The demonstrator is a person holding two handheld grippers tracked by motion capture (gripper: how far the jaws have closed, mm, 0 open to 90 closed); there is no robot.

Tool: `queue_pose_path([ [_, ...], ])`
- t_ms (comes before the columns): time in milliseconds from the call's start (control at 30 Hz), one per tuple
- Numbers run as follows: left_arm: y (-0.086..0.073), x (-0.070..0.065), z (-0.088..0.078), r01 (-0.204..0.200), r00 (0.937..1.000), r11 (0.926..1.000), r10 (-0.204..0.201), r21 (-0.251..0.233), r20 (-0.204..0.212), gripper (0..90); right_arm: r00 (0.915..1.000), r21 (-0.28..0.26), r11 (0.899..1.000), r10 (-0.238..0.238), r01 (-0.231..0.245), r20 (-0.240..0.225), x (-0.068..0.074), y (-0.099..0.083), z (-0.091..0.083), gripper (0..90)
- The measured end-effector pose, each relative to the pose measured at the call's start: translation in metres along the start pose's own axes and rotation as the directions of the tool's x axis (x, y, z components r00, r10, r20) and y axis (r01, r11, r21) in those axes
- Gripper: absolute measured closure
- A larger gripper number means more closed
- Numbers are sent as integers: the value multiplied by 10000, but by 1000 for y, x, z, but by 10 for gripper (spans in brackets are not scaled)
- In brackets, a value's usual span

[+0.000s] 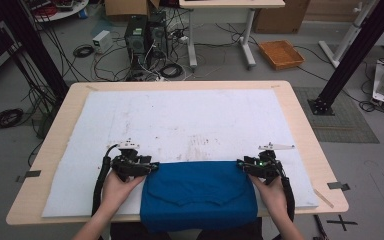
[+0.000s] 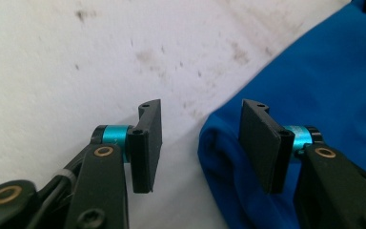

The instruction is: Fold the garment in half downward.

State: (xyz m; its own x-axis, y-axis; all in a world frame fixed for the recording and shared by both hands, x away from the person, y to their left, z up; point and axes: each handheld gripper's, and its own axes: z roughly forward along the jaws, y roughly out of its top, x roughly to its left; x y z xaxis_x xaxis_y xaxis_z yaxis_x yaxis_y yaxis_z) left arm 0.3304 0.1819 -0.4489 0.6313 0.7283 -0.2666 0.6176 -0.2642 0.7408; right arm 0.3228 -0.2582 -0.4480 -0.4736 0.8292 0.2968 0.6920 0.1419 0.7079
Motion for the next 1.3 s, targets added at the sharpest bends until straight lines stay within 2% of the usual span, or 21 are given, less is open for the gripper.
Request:
queue_pose_path([
  [33,-1,-1,-1,-21,10000,10000,21,20,-50,522,9999,123,9999,-70,71,-76,-1,-1,1,661],
  [67,-2,-2,-1,-34,10000,10000,34,22,2,555,9998,76,9998,-195,195,-62,-1,-3,1,737],
  [133,-5,-3,-1,-74,9994,9999,71,86,351,704,9990,124,9992,-389,392,-203,0,-4,0,816],
  [200,-7,-6,-2,-216,9989,9998,216,6,405,807,9975,30,9976,-685,685,-151,2,-5,-2,841],
  [267,-7,-8,-3,-390,9985,9992,393,-78,380,838,9964,-54,9964,-846,845,-98,4,-6,-3,848],
  [467,2,1,-7,-592,9977,9962,612,-646,307,848,9926,-497,9916,-1204,1195,-142,2,5,-4,849],
  [600,18,12,-5,-777,9970,9919,778,-1004,-31,847,9910,-685,9888,-1335,1326,-82,-2,22,4,849],
  [667,25,19,-2,-721,9974,9919,709,-1047,-154,847,9886,-732,9860,-1504,1499,-4,-6,32,10,849],
  [733,33,26,3,-701,9973,9912,671,-1123,-303,847,9890,-706,9865,-1476,1480,106,-10,44,15,849],
  [800,41,29,8,-825,9956,9904,771,-1107,-526,847,9877,-685,9854,-1546,1558,218,-13,56,20,848],
  [833,46,32,12,-996,9929,9897,921,-1027,-750,847,9886,-706,9862,-1488,1501,235,-14,61,22,848],
  [900,55,37,18,-1163,9898,9892,1080,-890,-934,847,9863,-638,9846,-1605,1626,370,-19,73,29,849],
  [933,58,40,21,-1224,9883,9893,1142,-792,-1010,846,9877,-619,9862,-1512,1535,401,-21,77,32,849],
  [1000,64,45,26,-1163,9879,9898,1067,-823,-1127,846,9879,-489,9877,-1463,1488,521,-25,84,37,848],
  [1100,71,51,34,-1272,9827,9899,1172,-627,-1432,846,9885,-628,9878,-1384,1422,610,-31,89,44,849],
  [1167,73,54,38,-1271,9828,9890,1151,-762,-1445,846,9872,-591,9875,-1418,1461,726,-34,89,50,848],
  [1300,77,57,45,-1128,9836,9916,1024,-638,-1483,845,9870,-387,9897,-1338,1377,888,-40,89,59,848],
])
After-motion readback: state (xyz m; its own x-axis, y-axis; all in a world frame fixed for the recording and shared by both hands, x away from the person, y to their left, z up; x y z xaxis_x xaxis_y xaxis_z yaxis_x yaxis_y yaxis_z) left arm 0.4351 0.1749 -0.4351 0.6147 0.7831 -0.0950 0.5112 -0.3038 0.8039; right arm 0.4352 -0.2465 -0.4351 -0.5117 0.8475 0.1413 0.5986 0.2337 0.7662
